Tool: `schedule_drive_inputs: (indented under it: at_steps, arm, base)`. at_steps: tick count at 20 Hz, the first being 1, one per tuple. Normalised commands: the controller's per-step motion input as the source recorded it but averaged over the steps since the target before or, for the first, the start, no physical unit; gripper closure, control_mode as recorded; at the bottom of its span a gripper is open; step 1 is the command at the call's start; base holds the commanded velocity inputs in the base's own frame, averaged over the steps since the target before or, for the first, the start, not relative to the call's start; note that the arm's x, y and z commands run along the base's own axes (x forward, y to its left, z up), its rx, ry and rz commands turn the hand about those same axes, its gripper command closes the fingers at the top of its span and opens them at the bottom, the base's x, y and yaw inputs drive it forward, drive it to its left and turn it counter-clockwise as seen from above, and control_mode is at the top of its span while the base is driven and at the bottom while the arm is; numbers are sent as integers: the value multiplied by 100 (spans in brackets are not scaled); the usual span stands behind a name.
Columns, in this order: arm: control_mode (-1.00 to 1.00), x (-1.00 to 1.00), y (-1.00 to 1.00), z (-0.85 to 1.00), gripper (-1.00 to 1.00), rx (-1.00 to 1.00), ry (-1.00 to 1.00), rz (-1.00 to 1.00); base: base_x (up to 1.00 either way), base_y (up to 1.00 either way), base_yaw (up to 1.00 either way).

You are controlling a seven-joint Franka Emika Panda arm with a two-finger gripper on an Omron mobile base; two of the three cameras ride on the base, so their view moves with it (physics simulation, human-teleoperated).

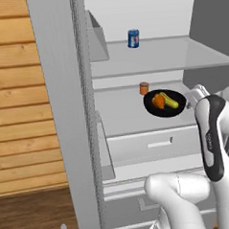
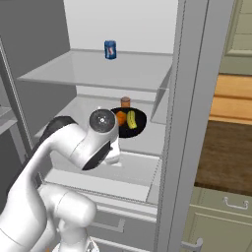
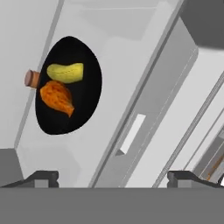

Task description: Pick the chicken drumstick and cucumber from their plates and place them in the bowl. Then put the bowl in the fridge.

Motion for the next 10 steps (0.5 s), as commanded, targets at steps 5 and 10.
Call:
schedule_drive_inputs:
  at_steps: [5, 10]
  arm:
    - [-100, -59, 9, 28, -100, -24, 15, 33]
    - [-100, -29, 27, 1, -100, -33, 10, 57]
  base:
    - [0, 0, 0]
    - [0, 0, 0]
